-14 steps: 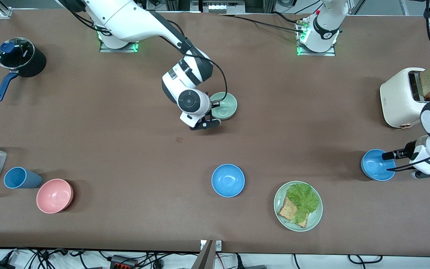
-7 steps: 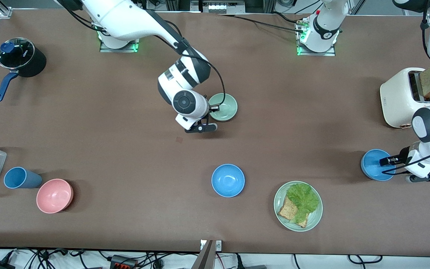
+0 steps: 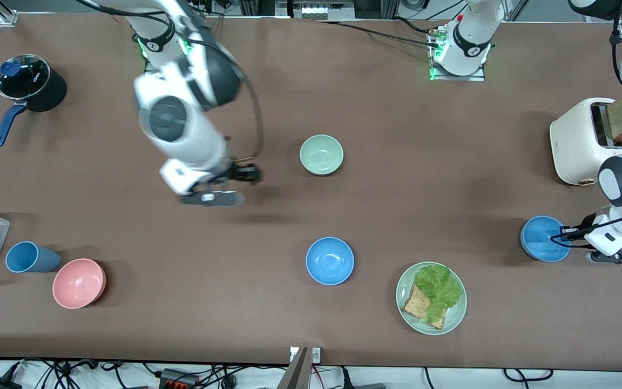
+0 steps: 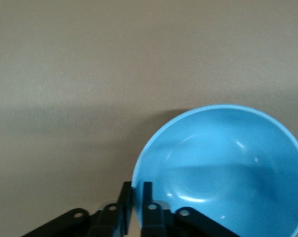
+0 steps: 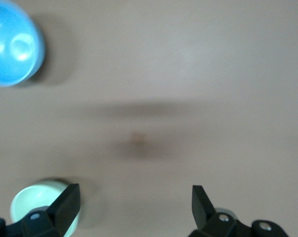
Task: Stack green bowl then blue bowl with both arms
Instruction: 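Release the green bowl with the right gripper while the left gripper grasps the blue bowl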
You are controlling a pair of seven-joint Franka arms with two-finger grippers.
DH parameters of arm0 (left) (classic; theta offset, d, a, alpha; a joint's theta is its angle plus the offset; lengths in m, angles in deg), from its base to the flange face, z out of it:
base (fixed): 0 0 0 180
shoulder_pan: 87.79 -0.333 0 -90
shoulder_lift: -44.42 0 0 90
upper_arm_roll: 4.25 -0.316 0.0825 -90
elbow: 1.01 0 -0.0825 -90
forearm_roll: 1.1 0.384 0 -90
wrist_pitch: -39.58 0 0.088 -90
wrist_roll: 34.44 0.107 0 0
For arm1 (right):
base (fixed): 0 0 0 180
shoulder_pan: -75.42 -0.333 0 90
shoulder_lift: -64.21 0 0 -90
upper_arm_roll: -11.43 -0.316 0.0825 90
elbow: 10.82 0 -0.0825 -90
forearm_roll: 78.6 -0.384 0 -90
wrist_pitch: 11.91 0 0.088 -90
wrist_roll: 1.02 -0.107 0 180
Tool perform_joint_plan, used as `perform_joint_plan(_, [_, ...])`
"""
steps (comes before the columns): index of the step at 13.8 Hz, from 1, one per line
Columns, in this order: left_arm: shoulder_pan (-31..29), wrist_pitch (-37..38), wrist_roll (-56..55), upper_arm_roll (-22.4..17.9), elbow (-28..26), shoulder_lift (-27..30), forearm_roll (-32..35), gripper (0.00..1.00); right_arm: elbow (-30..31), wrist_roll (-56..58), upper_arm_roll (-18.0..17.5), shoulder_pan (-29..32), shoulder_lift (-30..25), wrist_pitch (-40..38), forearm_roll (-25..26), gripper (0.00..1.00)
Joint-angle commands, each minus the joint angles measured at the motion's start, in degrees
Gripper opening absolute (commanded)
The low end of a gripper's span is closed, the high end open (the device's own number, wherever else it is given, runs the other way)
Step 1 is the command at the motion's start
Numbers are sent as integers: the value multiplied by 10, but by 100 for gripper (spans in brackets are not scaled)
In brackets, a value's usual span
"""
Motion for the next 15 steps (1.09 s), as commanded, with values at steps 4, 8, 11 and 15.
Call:
perform_joint_plan(4, [-15, 96, 48, 35, 8, 48, -18, 1, -43, 104, 121, 3, -29, -88, 5, 100])
perform_joint_plan(8, [-10, 214, 13, 73, 9, 114, -71, 1, -93, 142, 162, 36, -27, -92, 4, 100])
perform_joint_plan(11, [-11, 282, -55, 121, 3, 160, -88, 1, -124, 145, 125, 105, -37, -95, 0, 100])
perform_joint_plan(15, [-10, 347, -191, 202, 2, 209, -129, 1, -123, 228, 30, 238, -68, -96, 4, 100])
